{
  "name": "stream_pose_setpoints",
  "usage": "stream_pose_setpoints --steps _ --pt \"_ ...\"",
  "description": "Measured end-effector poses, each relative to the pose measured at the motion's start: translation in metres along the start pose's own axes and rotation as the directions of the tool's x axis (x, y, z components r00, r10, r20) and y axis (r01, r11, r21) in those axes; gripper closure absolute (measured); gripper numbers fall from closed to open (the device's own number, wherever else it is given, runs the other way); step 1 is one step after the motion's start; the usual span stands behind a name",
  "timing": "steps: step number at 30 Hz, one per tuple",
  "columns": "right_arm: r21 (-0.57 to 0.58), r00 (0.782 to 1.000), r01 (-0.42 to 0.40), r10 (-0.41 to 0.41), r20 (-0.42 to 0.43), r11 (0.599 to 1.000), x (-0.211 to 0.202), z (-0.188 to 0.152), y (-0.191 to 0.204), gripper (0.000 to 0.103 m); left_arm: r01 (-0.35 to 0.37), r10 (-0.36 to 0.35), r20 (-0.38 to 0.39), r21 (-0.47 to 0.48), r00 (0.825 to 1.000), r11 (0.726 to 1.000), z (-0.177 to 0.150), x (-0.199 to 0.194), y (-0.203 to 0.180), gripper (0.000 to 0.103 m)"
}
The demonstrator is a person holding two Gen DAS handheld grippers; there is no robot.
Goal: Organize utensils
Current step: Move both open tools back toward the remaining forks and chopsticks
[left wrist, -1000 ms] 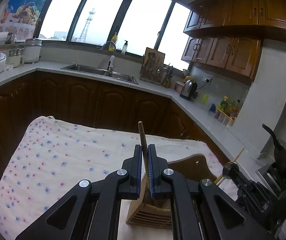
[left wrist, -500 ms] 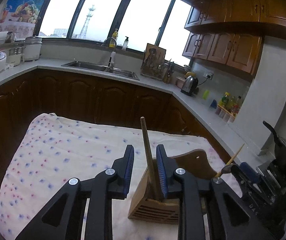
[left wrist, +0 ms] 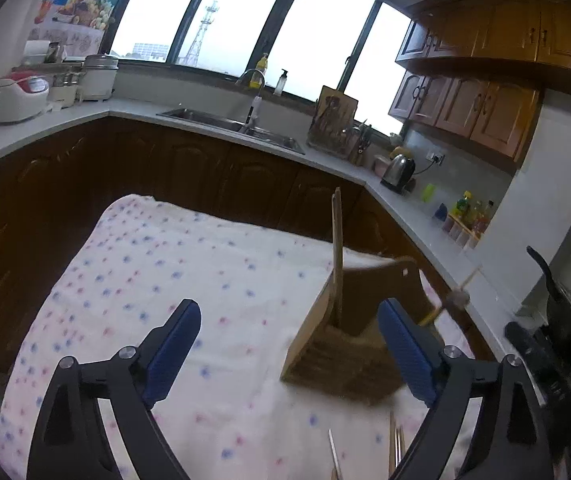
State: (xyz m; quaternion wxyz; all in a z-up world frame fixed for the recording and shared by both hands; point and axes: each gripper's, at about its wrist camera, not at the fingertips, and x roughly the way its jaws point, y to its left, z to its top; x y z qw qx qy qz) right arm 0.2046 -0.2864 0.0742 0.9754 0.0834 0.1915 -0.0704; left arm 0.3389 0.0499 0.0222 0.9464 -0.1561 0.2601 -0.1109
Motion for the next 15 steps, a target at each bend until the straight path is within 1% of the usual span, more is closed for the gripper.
stream_pose_setpoints --steps 2,5,8,11,15 --pt "0.027 1.000 -0.029 0.029 -0.002 0.999 -0.014 -0.005 -0.002 0.009 -0.013 0.013 0.000 0.005 1.000 1.000 -0.008 -0.016 0.002 0.009" --pt "0.041 0.999 -0.048 0.049 -0.022 0.998 -0.032 -0.014 -0.003 0.009 -0.020 0.020 -0.005 0.005 1.000 1.000 -0.019 -0.039 0.003 0.008" --pt "0.071 0.995 -0.087 0.091 -0.044 0.994 -0.050 -0.022 -0.007 0.009 -0.023 0.023 -0.026 0.003 0.999 1.000 -0.032 -0.059 0.004 0.008" --pt "0.064 0.994 -0.089 0.093 -0.049 0.994 -0.068 -0.030 -0.007 0.009 -0.029 0.029 -0.046 -0.001 0.999 1.000 -0.039 -0.074 0.005 0.008" --pt "0.049 0.995 -0.075 0.078 -0.064 0.996 -0.086 -0.043 -0.006 0.009 -0.031 0.028 -0.071 -0.041 0.997 0.999 -0.050 -0.094 0.009 0.008"
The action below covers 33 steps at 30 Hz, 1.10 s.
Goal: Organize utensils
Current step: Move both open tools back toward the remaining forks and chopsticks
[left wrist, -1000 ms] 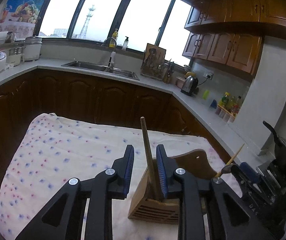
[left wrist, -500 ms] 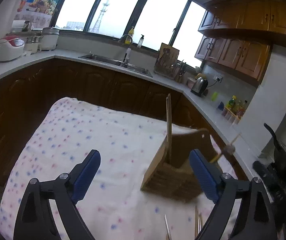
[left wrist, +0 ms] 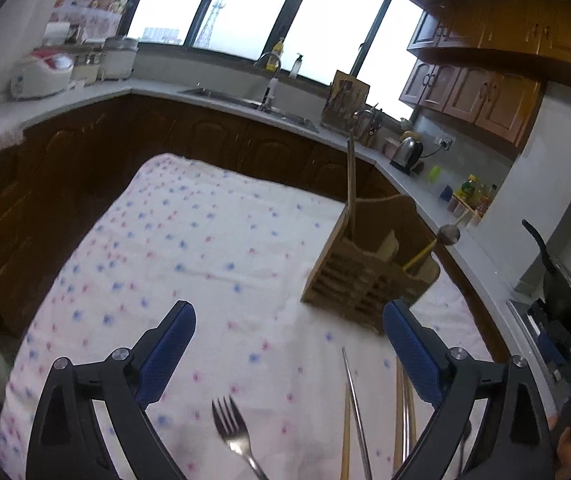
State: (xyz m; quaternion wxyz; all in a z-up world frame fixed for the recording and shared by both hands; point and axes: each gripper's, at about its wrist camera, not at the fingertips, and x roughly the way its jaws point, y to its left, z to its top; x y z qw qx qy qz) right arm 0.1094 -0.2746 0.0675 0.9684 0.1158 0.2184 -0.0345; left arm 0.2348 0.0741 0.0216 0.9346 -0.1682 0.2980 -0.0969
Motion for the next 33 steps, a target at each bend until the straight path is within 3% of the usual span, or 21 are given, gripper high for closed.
stream_pose_setpoints --steps 12,17,33 --pt "0.050 0.995 0.012 -0.007 -0.100 0.999 -0.014 -0.044 -0.017 0.009 -0.013 0.017 -0.084 0.048 0.996 0.999 -0.031 -0.033 -0.016 0.008" --pt "0.059 0.991 -0.002 0.009 -0.133 0.998 -0.012 -0.055 -0.017 0.009 -0.024 0.036 -0.140 0.086 0.989 0.996 -0.041 -0.034 -0.028 0.008" --pt "0.082 0.982 -0.011 0.027 -0.189 0.997 0.010 -0.065 -0.016 0.012 -0.033 0.070 -0.206 0.179 0.976 0.983 -0.052 -0.014 -0.050 0.009"
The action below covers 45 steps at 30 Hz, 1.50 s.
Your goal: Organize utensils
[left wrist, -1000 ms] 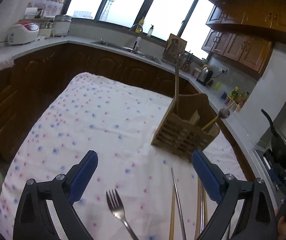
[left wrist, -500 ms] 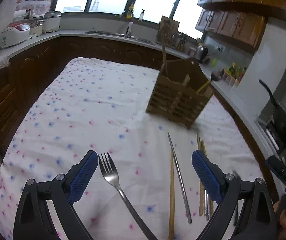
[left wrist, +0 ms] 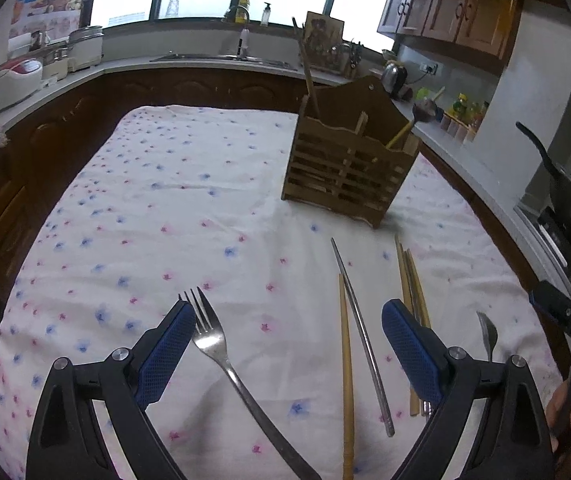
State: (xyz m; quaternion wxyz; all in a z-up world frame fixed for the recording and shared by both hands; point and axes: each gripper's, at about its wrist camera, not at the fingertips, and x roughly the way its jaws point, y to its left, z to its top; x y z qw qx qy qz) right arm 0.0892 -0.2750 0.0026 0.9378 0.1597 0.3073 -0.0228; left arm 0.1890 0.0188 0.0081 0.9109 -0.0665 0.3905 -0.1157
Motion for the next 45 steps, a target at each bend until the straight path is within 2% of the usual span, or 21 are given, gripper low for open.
stream_pose_setpoints --steps 2,6,11,13,15,17,23,26,31,35,36,41,45 --pt "0.006 1.000 0.007 -0.007 -0.014 1.000 0.005 0.000 -0.001 0.016 -0.005 0.006 -0.014 0.016 1.000 1.000 0.001 0.005 -0.003 0.011" --pt "0.015 0.998 0.018 -0.017 -0.054 1.000 0.019 0.002 -0.003 0.034 0.001 0.001 -0.046 0.039 0.999 0.999 0.004 0.019 -0.009 0.017" --pt "0.029 0.993 0.022 -0.019 -0.119 0.999 0.048 0.007 -0.004 0.050 0.023 -0.016 -0.101 0.071 0.995 0.997 0.006 0.039 -0.016 0.035" --pt "0.037 0.989 0.021 -0.015 -0.150 0.999 0.065 0.011 -0.005 0.059 0.029 -0.017 -0.129 0.091 0.992 0.995 0.006 0.050 -0.021 0.037" --pt "0.047 0.982 0.019 -0.010 -0.186 0.999 0.083 0.013 -0.007 0.078 0.027 -0.010 -0.149 0.113 0.989 0.993 0.006 0.059 -0.025 0.040" --pt "0.052 0.975 0.022 -0.010 -0.221 0.998 0.099 0.014 -0.009 0.085 0.029 -0.006 -0.171 0.132 0.985 0.991 0.007 0.068 -0.029 0.043" --pt "0.001 0.950 0.070 -0.067 -0.305 0.998 0.140 0.014 -0.011 0.089 0.026 0.011 -0.226 0.162 0.974 0.986 0.007 0.096 -0.036 0.049" --pt "-0.042 0.946 0.091 -0.099 -0.309 0.995 0.150 0.017 -0.008 0.094 0.010 0.037 -0.247 0.184 0.968 0.983 0.005 0.110 -0.039 0.051" --pt "-0.093 0.939 0.050 -0.079 -0.335 0.994 0.164 0.021 0.009 0.094 0.001 0.051 -0.245 0.210 0.968 0.978 0.006 0.120 -0.043 0.050" --pt "-0.101 0.939 0.047 -0.078 -0.335 0.994 0.161 0.023 0.003 0.097 -0.031 0.095 -0.233 0.262 0.968 0.964 0.003 0.123 -0.047 0.050" --pt "-0.115 0.937 0.077 -0.111 -0.332 0.990 0.158 0.023 -0.001 0.097 -0.032 0.094 -0.235 0.258 0.967 0.966 0.003 0.123 -0.046 0.050" --pt "-0.105 0.933 0.116 -0.145 -0.329 0.988 0.146 0.023 -0.017 0.098 -0.042 0.102 -0.234 0.250 0.967 0.967 0.004 0.122 -0.041 0.050" --pt "-0.071 0.934 0.104 -0.122 -0.336 0.992 0.145 0.024 -0.021 0.097 -0.026 0.084 -0.248 0.226 0.965 0.974 0.009 0.124 -0.040 0.050"
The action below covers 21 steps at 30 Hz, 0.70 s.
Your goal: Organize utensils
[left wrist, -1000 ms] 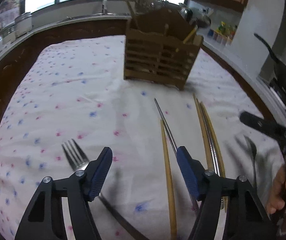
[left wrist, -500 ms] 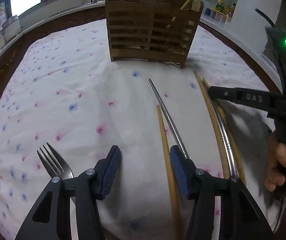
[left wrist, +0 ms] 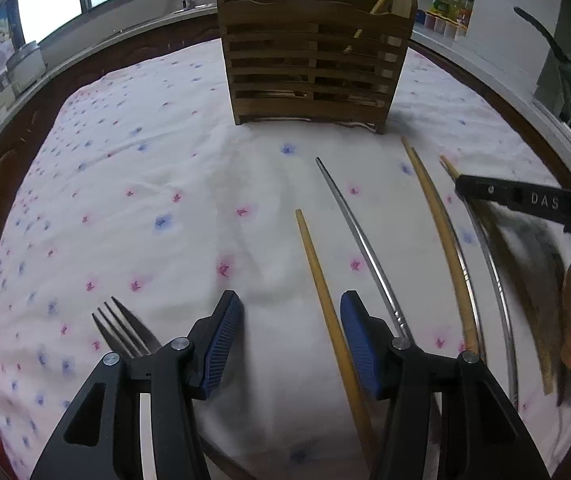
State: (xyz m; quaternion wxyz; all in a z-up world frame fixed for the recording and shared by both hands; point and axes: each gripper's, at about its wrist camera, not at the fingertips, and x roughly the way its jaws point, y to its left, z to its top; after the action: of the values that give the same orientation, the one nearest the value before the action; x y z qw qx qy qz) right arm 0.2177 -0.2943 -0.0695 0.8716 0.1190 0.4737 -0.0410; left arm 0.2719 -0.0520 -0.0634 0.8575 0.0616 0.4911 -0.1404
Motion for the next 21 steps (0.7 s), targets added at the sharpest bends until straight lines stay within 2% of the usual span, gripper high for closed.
stream_pose_setpoints --steps 3,5,9,12,13,14,18,21 --pt "-0.006 1.000 0.007 -0.007 0.000 1.000 0.004 0.007 0.003 0.091 0.021 -0.022 -0.008 -0.010 1.000 1.000 0.008 0.002 0.004 0.050" --pt "-0.014 1.000 0.015 -0.015 -0.003 1.000 0.009 0.012 0.006 0.091 0.021 -0.022 -0.015 -0.010 1.000 1.000 0.013 0.007 0.006 0.050" --pt "-0.020 1.000 0.013 -0.013 -0.002 1.000 0.012 0.016 0.007 0.097 0.021 -0.021 -0.018 0.003 1.000 1.000 0.023 0.017 0.006 0.052" --pt "0.002 1.000 -0.005 0.005 0.019 1.000 0.003 0.012 0.001 0.097 0.007 -0.006 -0.012 0.016 1.000 1.000 0.025 0.020 0.006 0.073" --pt "0.008 1.000 -0.014 0.014 0.027 1.000 -0.001 0.011 -0.001 0.097 0.023 -0.022 -0.013 0.012 1.000 1.000 0.026 0.020 0.007 0.087" --pt "0.013 0.999 -0.024 0.023 0.033 1.000 -0.005 0.010 -0.002 0.097 0.039 -0.039 -0.018 0.006 0.999 0.999 0.026 0.020 0.007 0.095" --pt "0.017 0.996 -0.063 0.062 0.069 0.998 -0.023 0.007 -0.004 0.097 0.062 -0.062 -0.012 -0.003 0.998 0.998 0.025 0.019 0.009 0.097" --pt "0.011 0.991 -0.095 0.094 0.096 0.995 -0.037 0.007 -0.003 0.098 0.107 -0.107 0.008 -0.041 0.994 0.993 0.025 0.009 0.017 0.103"
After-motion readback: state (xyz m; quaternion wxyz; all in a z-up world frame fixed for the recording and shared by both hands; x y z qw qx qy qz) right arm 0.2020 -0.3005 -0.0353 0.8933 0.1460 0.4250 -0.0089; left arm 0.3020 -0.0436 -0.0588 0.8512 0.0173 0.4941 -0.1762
